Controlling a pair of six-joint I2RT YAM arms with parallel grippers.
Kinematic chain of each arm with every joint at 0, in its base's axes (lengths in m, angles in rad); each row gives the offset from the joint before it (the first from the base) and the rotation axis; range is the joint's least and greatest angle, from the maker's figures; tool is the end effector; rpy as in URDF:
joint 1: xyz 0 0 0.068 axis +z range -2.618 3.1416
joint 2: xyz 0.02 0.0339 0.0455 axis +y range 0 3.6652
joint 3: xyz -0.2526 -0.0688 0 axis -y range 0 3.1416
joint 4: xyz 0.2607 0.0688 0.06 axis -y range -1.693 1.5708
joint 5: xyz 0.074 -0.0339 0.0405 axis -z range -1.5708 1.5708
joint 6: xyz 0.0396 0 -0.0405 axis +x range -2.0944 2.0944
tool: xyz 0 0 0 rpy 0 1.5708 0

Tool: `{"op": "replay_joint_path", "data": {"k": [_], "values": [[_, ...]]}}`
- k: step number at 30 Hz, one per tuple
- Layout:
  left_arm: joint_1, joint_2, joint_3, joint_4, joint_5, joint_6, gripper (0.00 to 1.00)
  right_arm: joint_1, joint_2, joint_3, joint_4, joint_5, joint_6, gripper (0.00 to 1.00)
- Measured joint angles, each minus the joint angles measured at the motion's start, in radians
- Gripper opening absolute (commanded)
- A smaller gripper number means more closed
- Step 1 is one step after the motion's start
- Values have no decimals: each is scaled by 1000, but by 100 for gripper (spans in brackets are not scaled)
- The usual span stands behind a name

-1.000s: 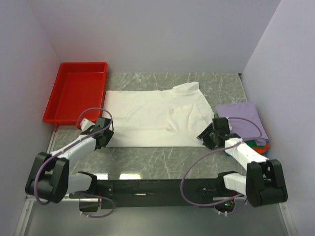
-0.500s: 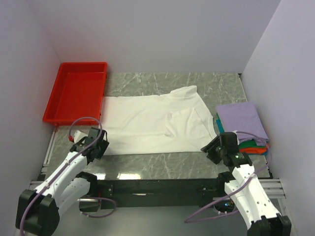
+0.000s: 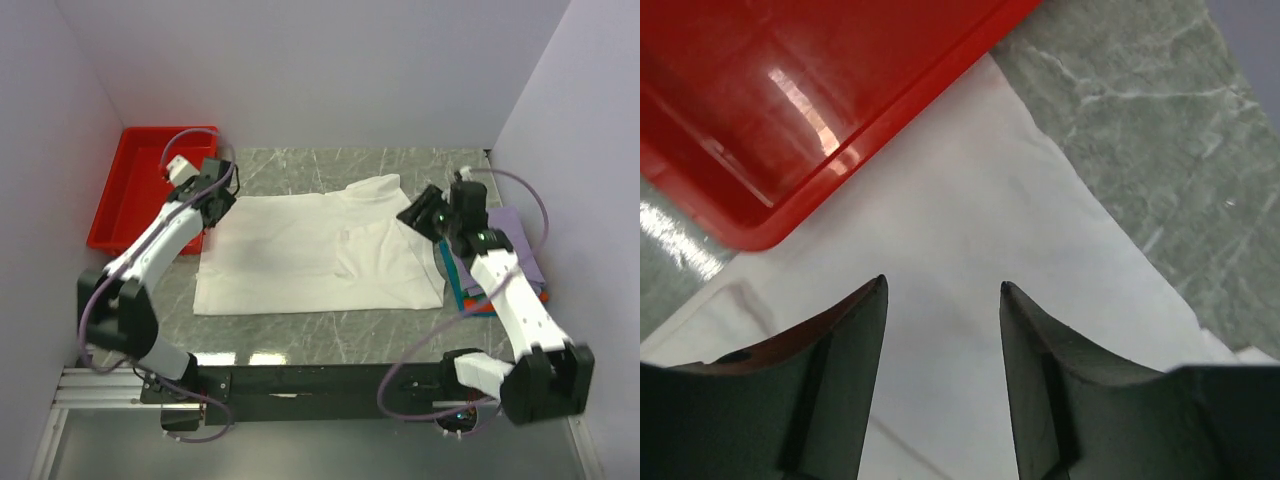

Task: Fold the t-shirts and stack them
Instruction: Fold the tshirt

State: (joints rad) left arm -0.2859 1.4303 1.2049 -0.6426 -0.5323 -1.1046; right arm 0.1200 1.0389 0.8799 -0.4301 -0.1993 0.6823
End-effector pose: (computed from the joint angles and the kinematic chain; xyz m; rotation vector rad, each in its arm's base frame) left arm 0.3146 -0.0715 0.2813 -1.1153 1.9988 -0.0581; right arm 0.2498 0.0380 0.2865 0.5026 2.1682 0.6684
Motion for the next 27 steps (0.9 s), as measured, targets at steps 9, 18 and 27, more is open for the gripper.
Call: {"op": "replay_joint_path", "data": {"k": [9,18,27], "values": [[29,506,364,-46,-94,109,54,-46,632,453,126,-91,-183,58],[107,712,530,-54,-72,189,53,-122,1130,994,43,-108,-240,59],[109,771,563,-43,-56,212,53,-164,1404,1278,-50,-123,-245,60]]}}
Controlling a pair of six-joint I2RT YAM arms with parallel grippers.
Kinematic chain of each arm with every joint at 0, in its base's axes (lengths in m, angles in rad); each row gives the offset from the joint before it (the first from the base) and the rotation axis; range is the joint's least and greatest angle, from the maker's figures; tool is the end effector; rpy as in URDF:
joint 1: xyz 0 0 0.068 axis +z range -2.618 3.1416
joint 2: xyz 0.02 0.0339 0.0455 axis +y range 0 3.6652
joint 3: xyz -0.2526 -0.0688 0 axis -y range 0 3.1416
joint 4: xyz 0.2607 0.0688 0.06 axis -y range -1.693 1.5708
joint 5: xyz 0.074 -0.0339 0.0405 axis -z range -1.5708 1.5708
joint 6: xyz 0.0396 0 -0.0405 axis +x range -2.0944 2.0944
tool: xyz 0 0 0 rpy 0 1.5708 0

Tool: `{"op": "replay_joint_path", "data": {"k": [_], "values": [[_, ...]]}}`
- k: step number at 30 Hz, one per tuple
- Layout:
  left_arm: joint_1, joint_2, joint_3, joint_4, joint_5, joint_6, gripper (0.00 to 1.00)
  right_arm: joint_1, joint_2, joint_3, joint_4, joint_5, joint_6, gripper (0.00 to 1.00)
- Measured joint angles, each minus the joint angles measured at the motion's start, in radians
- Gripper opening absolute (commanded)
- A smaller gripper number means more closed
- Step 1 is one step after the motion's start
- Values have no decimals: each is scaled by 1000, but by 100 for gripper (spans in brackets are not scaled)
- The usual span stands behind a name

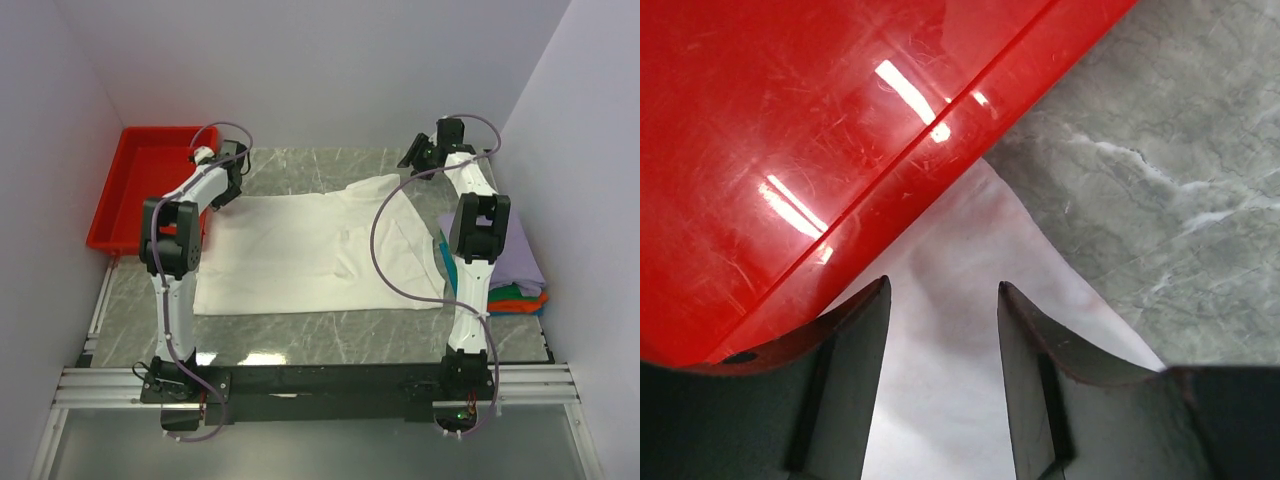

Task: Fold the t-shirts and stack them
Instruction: Fold the tshirt

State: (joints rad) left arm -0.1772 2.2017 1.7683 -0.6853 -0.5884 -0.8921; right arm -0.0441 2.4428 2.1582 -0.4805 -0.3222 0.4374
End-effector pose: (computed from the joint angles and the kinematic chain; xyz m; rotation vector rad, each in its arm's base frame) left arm 0.4739 -0.0625 0.1662 -1.0135 2.2273 0.3504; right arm 0.5609 -0.0122 0.1831 0.4025 2.3223 0.5705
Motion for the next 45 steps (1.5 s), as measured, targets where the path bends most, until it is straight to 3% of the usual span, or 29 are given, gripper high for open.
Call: {"op": "replay_joint_path", "data": {"k": [5,15,33,40,45], "values": [[0,20,5,8,9,0,53,-5,12,-12,2,-47,28,60],[0,38,12,11,18,0,53,-2,13,-37,40,-138,79,49],[3,84,80,7,16,-11,52,2,13,-56,27,-141,85,40],[3,90,86,5,16,-12,52,3,13,-57,23,-140,85,33],[5,102,90,4,16,-13,41,3,13,-89,24,-144,85,21]]}}
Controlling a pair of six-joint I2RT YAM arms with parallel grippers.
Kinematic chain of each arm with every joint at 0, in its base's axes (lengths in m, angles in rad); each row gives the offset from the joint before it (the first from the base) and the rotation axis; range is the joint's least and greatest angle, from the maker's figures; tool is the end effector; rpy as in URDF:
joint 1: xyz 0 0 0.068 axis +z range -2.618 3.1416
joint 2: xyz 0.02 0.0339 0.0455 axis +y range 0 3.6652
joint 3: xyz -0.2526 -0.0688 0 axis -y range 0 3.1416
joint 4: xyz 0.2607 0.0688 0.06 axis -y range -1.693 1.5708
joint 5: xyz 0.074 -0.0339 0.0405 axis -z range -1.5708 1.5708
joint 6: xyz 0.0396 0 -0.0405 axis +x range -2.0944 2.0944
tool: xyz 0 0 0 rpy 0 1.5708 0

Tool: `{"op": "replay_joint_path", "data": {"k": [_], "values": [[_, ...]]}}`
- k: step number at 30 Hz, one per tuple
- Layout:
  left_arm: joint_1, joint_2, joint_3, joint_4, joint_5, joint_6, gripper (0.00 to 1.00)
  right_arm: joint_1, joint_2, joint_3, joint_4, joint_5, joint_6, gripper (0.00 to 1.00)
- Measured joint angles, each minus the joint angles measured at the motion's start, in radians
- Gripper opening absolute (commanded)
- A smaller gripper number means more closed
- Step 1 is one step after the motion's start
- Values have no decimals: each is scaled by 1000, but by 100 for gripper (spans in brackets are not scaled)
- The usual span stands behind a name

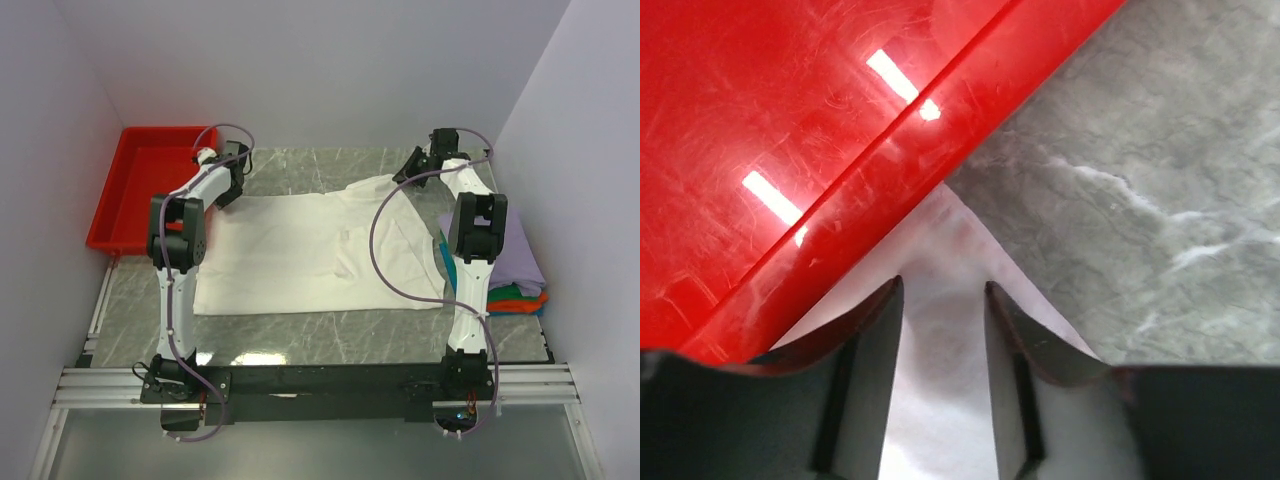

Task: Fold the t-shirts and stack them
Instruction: Fold the tshirt

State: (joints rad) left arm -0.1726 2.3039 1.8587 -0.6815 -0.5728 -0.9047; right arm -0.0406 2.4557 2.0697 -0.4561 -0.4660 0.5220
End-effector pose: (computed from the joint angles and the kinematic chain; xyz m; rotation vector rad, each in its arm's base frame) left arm 0.4926 -0.0641 0.1462 -1.0316 2.2349 0.3364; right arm 0.5527 -0.0046 0.1493 0.4635 2.3966 0.7813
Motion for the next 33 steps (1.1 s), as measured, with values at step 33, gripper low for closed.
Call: {"op": "replay_joint_path", "data": {"k": [33], "values": [[-11,13,58,5,38,3,40,-71,-195,-246,88,31,19,0]]}}
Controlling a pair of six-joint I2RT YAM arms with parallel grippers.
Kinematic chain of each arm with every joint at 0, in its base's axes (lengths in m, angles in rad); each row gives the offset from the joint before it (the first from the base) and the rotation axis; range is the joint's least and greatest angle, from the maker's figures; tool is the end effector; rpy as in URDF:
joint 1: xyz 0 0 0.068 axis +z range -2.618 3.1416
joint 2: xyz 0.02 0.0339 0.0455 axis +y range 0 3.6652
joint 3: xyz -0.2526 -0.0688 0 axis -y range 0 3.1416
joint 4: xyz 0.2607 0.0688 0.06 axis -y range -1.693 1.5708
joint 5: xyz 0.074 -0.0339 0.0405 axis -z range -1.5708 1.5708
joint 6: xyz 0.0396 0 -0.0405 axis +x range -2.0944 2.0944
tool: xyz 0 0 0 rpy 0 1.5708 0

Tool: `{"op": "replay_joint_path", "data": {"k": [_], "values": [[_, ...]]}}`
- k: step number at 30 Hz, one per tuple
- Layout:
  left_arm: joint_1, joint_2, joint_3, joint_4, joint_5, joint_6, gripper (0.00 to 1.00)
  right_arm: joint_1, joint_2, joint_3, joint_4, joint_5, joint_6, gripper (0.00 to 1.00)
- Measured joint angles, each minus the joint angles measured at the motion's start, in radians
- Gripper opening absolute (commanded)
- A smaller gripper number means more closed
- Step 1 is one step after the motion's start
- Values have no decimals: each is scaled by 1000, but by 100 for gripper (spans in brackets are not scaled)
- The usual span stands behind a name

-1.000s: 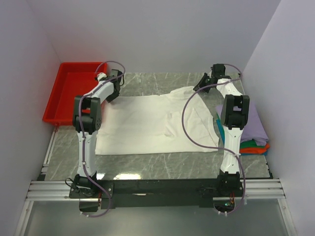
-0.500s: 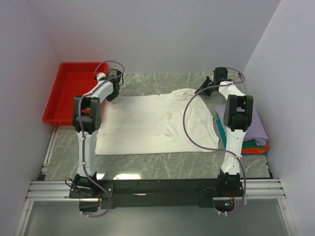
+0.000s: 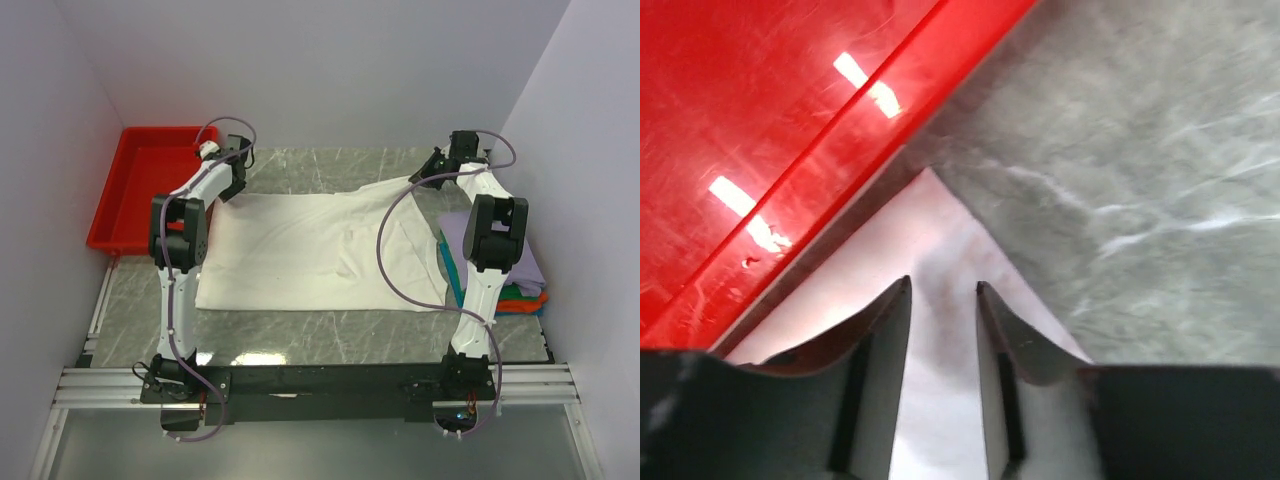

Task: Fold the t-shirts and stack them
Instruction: Fold the tshirt

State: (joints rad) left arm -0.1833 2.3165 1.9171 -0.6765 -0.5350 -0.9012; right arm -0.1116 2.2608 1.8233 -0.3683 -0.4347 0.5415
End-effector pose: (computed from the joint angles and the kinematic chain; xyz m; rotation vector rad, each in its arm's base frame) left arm 0.5014 -0.0724 0.1579 -1.0154 2.2253 0.2547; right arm 0.5171 -0.0412 0.1729 0.5652 2.3306 0.7204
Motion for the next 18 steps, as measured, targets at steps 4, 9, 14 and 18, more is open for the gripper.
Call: {"op": "replay_joint_path", "data": {"k": [4,9,14,18], "values": [[-2,8,57,-11,-2,-2,44,0,0,0,0,0,0,0],[-2,43,144,-25,-16,-6,45,0,0,0,0,0,0,0],[-2,87,159,-41,-34,-19,45,-1,0,0,0,-1,0,0],[-2,124,162,-61,-51,-30,45,-1,0,0,1,-4,0,0]]}}
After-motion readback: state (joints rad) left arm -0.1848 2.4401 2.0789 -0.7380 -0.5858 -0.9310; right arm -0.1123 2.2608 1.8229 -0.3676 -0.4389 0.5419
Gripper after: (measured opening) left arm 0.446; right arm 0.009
